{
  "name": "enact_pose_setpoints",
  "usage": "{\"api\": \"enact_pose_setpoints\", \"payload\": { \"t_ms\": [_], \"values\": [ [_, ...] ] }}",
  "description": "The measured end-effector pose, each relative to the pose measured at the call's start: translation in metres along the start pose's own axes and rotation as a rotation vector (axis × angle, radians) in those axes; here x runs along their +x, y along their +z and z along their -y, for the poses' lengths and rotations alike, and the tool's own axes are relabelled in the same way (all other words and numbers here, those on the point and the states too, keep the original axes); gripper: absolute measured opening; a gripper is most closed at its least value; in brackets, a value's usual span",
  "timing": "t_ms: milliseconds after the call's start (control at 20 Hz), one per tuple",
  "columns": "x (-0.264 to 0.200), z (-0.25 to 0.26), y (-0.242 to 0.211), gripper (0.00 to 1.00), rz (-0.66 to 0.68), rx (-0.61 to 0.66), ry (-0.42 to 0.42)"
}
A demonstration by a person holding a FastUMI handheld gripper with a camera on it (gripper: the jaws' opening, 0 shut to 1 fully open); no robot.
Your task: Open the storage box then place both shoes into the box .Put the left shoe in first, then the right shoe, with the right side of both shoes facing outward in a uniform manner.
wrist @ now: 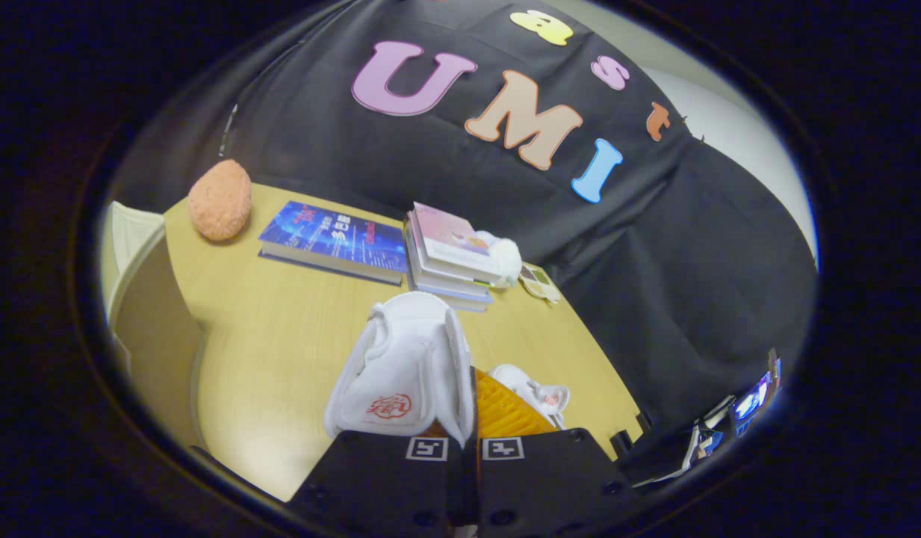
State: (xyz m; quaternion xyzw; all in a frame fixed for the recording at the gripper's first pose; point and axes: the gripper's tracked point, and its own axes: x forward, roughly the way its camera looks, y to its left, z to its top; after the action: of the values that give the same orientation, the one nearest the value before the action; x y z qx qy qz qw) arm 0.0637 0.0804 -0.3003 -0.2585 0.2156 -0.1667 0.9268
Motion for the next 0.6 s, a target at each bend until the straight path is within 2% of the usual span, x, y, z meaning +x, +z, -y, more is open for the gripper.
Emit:
{"api": "enact_pose_setpoints", "payload": {
  "t_ms": [350, 600],
  "values": [
    [-0.083, -0.001, 0.105, 0.03, 0.187, 0.089, 0.003],
    [-0.138, -0.045, 0.159, 0.03, 0.259, 0.187, 0.107]
  ]
}}
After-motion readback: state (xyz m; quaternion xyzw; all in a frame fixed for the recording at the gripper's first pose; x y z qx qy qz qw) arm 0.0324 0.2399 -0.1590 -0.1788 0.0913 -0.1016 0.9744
